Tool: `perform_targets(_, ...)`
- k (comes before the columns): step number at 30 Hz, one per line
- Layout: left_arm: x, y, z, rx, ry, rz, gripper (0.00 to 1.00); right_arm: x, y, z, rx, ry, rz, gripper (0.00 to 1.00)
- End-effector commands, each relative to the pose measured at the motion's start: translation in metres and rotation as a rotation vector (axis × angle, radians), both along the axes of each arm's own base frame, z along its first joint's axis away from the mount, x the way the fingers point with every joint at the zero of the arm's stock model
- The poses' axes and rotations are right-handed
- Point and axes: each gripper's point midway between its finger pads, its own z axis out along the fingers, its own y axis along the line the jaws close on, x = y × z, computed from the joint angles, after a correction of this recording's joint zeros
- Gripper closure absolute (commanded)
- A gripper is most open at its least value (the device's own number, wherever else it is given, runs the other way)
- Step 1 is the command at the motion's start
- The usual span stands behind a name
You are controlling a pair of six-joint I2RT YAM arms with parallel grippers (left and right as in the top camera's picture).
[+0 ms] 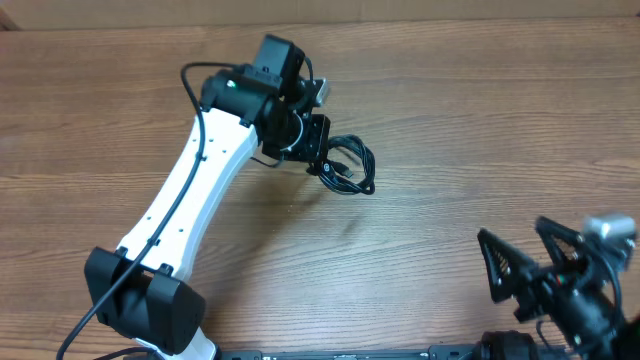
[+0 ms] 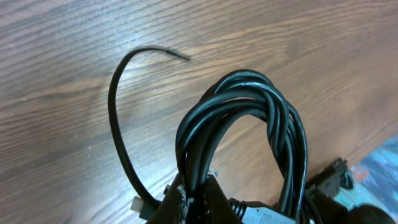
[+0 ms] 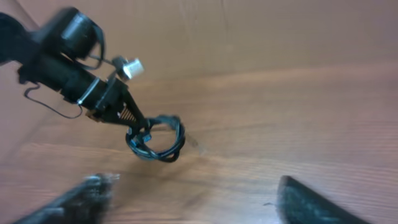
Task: Untangle cables
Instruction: 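Bring the right gripper to the lifted coil and grasp a loop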
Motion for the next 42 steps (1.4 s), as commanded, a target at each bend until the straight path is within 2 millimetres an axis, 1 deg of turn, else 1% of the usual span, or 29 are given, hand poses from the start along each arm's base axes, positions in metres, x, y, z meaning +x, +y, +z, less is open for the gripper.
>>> perform_targets(1, -0.002, 0.002, 0.026, -0.005, -0.052, -0.047, 0.96, 0.013, 0.017, -0.012, 0.003, 0.068, 0.127, 0.33)
perform_targets(2, -0.006, 0.003, 0.029, -0.001, -0.034, -0.036, 0.96, 0.014, 0.026, -0.014, -0.022, 0.068, 0.209, 0.23)
perform_targets(3, -0.009, 0.005, 0.031, 0.001, -0.015, -0.021, 0.96, 0.015, 0.034, -0.016, -0.031, 0.072, 0.282, 0.09)
perform_targets(4, -0.012, 0.007, 0.033, 0.003, 0.005, -0.004, 0.96, 0.017, 0.041, -0.019, -0.029, 0.08, 0.344, 0.02)
perform_targets(5, -0.016, 0.008, 0.035, 0.006, 0.022, 0.009, 0.96, 0.02, 0.046, -0.021, -0.023, 0.092, 0.393, 0.0)
perform_targets(8, -0.022, 0.011, 0.041, 0.01, 0.039, 0.019, 0.96, 0.031, 0.058, -0.035, 0.002, 0.156, 0.513, 0.0)
perform_targets(10, -0.025, 0.012, 0.046, 0.008, 0.048, 0.032, 0.96, 0.033, 0.067, -0.044, 0.01, 0.188, 0.613, 0.0)
perform_targets(12, -0.026, 0.012, 0.048, 0.004, 0.059, 0.049, 0.96, 0.031, 0.081, -0.054, 0.018, 0.217, 0.731, 0.0)
perform_targets(13, -0.027, 0.013, 0.048, 0.004, 0.072, 0.065, 0.96, 0.03, 0.086, -0.059, 0.017, 0.234, 0.776, 0.01)
perform_targets(16, -0.034, 0.012, 0.048, -0.008, 0.137, 0.118, 0.96, 0.027, 0.105, -0.074, -0.009, 0.28, 0.894, 0.18)
perform_targets(17, -0.038, 0.009, 0.049, -0.025, 0.156, 0.115, 0.96, 0.025, 0.113, -0.078, -0.018, 0.289, 0.944, 0.26)
perform_targets(18, -0.04, 0.007, 0.051, -0.043, 0.169, 0.109, 0.96, 0.024, 0.119, -0.081, -0.025, 0.296, 0.973, 0.31)
perform_targets(19, -0.043, 0.004, 0.052, -0.058, 0.183, 0.103, 0.96, 0.025, 0.129, -0.087, -0.045, 0.304, 1.015, 0.38)
perform_targets(21, -0.047, 0.006, 0.051, -0.051, 0.201, 0.105, 0.96, 0.026, 0.141, -0.094, -0.077, 0.308, 1.054, 0.41)
perform_targets(23, -0.053, 0.008, 0.05, -0.039, 0.232, 0.11, 0.96, 0.028, 0.153, -0.101, -0.124, 0.291, 1.091, 0.41)
perform_targets(24, -0.058, 0.009, 0.05, -0.038, 0.254, 0.111, 0.96, 0.03, 0.158, -0.104, -0.147, 0.278, 1.103, 0.44)
perform_targets(25, -0.061, 0.009, 0.05, -0.037, 0.27, 0.11, 0.96, 0.032, 0.162, -0.106, -0.17, 0.262, 1.111, 0.51)
perform_targets(27, -0.067, 0.012, 0.049, -0.025, 0.295, 0.113, 0.96, 0.034, 0.17, -0.106, -0.199, 0.226, 1.126, 0.73)
perform_targets(29, -0.072, 0.013, 0.049, -0.017, 0.317, 0.113, 0.96, 0.035, 0.177, -0.103, -0.206, 0.191, 1.142, 0.74)
perform_targets(32, -0.078, 0.015, 0.049, -0.015, 0.343, 0.113, 0.96, 0.035, 0.181, -0.1, -0.208, 0.164, 1.153, 0.72)
perform_targets(33, -0.079, 0.015, 0.049, -0.013, 0.345, 0.11, 0.96, 0.035, 0.182, -0.1, -0.209, 0.161, 1.153, 0.66)
perform_targets(36, -0.081, 0.012, 0.051, -0.032, 0.354, 0.097, 0.96, 0.036, 0.182, -0.1, -0.209, 0.158, 1.152, 0.57)
perform_targets(37, -0.082, 0.01, 0.053, -0.047, 0.355, 0.084, 0.96, 0.036, 0.182, -0.1, -0.212, 0.157, 1.15, 0.52)
perform_targets(39, -0.084, 0.006, 0.056, -0.074, 0.352, 0.05, 0.96, 0.039, 0.18, -0.102, -0.228, 0.159, 1.138, 0.48)
perform_targets(42, -0.084, 0.006, 0.056, -0.074, 0.347, 0.043, 0.96, 0.043, 0.177, -0.105, -0.258, 0.164, 1.113, 0.45)
